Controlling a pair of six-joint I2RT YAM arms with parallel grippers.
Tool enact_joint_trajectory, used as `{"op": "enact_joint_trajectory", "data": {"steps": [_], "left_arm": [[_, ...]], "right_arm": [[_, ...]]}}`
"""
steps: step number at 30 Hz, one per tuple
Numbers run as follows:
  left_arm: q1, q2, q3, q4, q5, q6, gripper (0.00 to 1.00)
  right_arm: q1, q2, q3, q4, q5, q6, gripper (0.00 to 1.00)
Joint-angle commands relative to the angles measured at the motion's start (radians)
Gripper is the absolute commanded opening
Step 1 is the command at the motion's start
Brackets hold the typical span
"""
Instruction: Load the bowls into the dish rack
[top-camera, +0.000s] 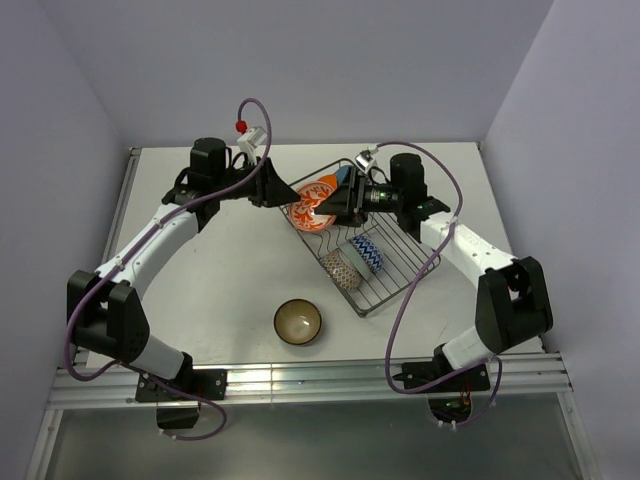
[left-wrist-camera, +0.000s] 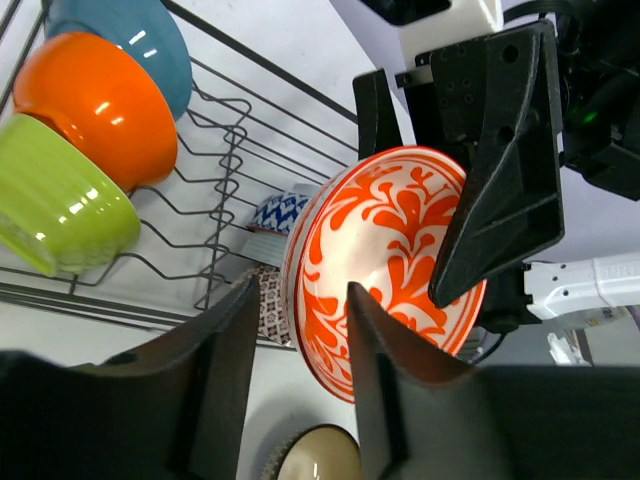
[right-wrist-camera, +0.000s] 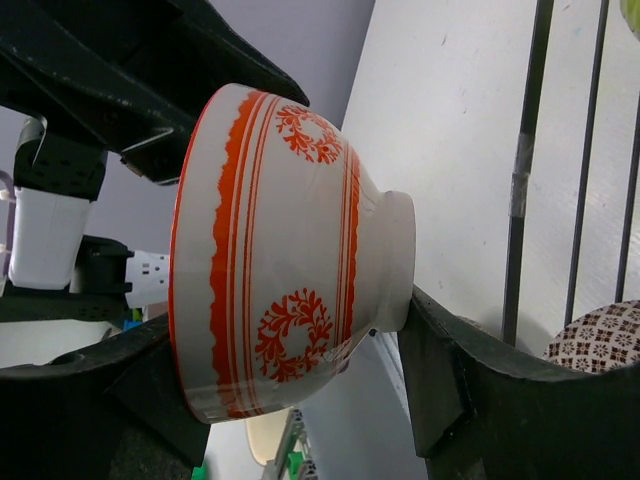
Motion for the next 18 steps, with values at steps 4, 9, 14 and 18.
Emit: {"op": "enact_joint_trajectory", "data": {"steps": [4,9,14,18], "left_arm": [[0.002,-0.049,0.004,0.0,0.065,0.026,0.54],[-0.006,-0.039,0.01,-0.014,0.056,0.041,0.57],[-0.046,-0.019,0.021,-0.039,0.033,0.069,0.58],[-0.058,-0.013,0.015,-0.022,0.03,0.048,0.41]], "right_arm": [[-0.017,-0.085,0.089,-0.046,-0.039,-0.13,0.0],[-0.014,-0.094,0.1,-0.08,-0.056,-0.157,0.0],[0.0,-0.082,0.132,-0.129,-0.076,-0.187,0.0],[0.017,-0.063,0.167,-0.218,-0.068,-0.255,0.01]]}}
